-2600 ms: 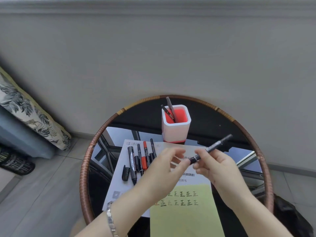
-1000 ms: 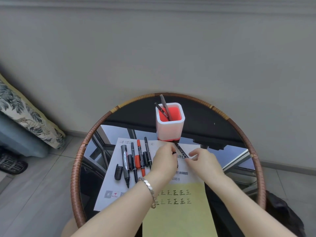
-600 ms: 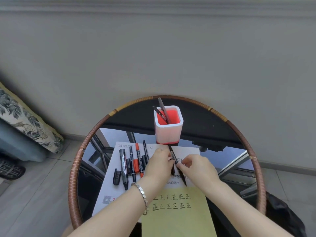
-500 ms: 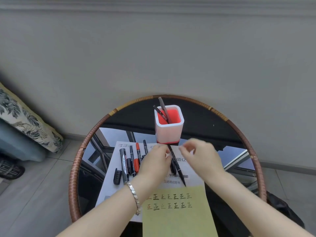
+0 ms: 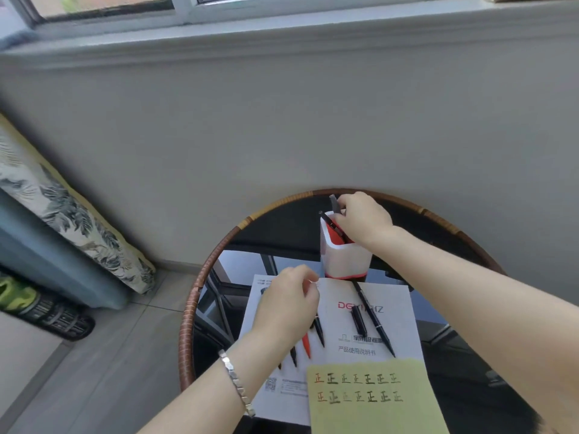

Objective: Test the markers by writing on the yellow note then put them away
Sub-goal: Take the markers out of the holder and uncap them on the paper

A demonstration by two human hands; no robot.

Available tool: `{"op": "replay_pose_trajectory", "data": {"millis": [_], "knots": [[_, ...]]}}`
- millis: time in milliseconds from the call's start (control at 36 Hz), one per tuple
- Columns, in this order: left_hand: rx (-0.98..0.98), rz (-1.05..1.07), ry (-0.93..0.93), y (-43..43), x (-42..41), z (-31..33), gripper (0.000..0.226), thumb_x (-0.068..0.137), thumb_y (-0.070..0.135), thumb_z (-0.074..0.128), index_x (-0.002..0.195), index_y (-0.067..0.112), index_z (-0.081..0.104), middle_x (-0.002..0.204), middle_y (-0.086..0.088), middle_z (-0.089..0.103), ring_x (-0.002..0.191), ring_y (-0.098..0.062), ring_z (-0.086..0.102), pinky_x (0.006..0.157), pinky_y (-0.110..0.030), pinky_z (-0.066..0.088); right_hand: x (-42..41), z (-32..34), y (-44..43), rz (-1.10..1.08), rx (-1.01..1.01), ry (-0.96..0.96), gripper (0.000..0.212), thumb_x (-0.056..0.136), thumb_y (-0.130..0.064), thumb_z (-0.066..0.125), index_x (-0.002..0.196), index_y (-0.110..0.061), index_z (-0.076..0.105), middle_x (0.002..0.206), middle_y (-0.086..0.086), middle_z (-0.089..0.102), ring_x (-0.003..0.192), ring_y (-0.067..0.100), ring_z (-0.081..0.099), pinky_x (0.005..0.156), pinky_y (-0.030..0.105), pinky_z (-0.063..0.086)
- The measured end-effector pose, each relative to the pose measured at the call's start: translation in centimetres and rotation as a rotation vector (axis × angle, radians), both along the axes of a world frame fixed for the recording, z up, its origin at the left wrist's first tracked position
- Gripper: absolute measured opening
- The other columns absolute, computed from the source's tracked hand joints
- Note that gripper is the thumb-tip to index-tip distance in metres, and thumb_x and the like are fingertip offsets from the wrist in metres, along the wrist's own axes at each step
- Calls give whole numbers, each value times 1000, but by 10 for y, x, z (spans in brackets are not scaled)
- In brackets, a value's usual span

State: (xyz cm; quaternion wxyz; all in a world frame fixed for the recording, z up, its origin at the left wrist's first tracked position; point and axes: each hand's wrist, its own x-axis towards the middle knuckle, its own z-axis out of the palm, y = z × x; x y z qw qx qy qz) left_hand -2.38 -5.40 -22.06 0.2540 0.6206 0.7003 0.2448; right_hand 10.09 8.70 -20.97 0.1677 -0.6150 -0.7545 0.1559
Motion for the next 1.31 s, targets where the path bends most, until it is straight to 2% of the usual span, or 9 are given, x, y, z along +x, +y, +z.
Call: {"op": "replay_pose_trajectory", "data": {"millis": [250,333,500,584,639,722,834,1056,1306], "knots": [[68,31,-101,1,10,0,29,94,17,42,119,23,54,114,7,55,95,-5,50,70,-11,37,40,33,-45,73,178,394,10,92,-22,51,95,-17,60,93,3,63,84,18,59,77,32,48],[156,37,-172,1,22,4,32,92,19,48,123,26,47,113,10,48,99,-2,48,79,-17,40,53,46,-65,96,175,624,11,92,-15,51,86,-24,55,80,-4,63,76,14,63,69,23,50],[255,-103,-278,-3,46,16,43,94,28,48,134,26,35,121,17,38,109,6,39,77,-3,36,70,50,-107,86,131,937,11,93,-12,49,86,-18,56,75,1,64,66,16,64,61,22,54],[265,-198,-253,-5,52,19,28,97,26,42,124,26,46,107,15,49,97,4,47,80,-10,41,73,44,-121,-7,49,1101,11,92,-13,50,86,-18,57,73,-1,67,65,15,64,62,21,55],[235,-251,-200,-8,56,19,22,98,25,38,114,24,53,86,15,51,79,2,49,69,-12,40,75,39,-127,-97,-23,1189,9,91,-17,52,86,-16,59,68,-5,67,62,8,63,62,18,55],[225,-341,-72,-14,60,16,25,100,26,32,113,17,51,76,13,42,66,-4,44,60,-18,34,75,29,-135,-151,-233,1201,4,89,-17,56,88,-14,59,65,-3,64,56,4,60,59,16,54],[182,-413,59,-21,63,17,25,100,28,26,112,18,46,81,10,44,72,-12,47,60,-22,35,72,20,-141,-137,-447,1140,18,91,-23,53,80,-10,61,53,-3,56,46,7,50,49,19,45],[270,-471,111,-25,60,6,36,92,37,22,94,12,48,58,8,39,55,-20,46,47,-23,29,73,9,-148,-91,-516,1115,19,93,-19,49,79,-8,55,52,-1,49,46,8,44,48,19,37],[211,-428,63,-25,56,-1,29,96,42,29,98,20,48,54,6,40,54,-23,47,51,-33,35,77,0,-144,-57,-533,1091,19,93,-19,48,78,-8,53,53,-2,47,48,8,42,53,21,36]]}}
